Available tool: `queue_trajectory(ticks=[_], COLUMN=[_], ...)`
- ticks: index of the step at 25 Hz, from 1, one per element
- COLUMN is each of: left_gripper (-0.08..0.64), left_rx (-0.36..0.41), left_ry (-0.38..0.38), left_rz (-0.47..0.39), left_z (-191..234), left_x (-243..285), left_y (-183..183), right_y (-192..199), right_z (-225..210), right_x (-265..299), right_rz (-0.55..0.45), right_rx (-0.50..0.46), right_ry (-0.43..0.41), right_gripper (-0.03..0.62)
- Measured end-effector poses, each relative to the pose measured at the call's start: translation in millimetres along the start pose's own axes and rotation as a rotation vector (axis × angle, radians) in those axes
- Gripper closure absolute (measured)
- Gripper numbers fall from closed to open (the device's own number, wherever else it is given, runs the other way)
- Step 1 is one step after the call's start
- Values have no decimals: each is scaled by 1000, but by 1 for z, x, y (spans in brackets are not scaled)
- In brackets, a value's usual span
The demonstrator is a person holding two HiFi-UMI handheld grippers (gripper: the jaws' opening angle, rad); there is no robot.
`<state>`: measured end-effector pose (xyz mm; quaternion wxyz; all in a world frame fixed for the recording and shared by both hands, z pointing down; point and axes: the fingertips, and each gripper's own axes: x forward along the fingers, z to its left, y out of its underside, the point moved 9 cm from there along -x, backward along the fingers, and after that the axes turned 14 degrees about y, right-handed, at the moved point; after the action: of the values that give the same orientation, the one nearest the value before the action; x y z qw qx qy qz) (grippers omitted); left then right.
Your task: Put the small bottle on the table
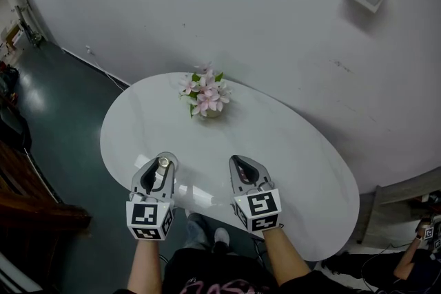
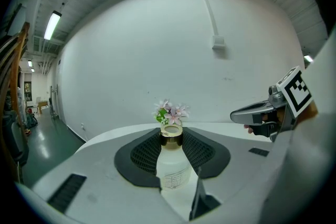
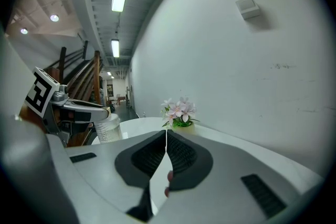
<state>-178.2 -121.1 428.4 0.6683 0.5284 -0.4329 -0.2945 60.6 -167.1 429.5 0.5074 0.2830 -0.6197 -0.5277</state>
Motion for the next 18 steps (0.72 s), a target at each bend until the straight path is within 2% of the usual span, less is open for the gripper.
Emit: queue_trajectory(ticks=[18], left_gripper=[431], left_rx=[-29], left_ry=[16], left_rz=[32], left_z=[30], left_x=[43], left_y=[19], right_y=[11], right_z=[4], right_x=[45], right_rz=[61], right_rx=[7], right_ry=[-5], right_gripper=[525])
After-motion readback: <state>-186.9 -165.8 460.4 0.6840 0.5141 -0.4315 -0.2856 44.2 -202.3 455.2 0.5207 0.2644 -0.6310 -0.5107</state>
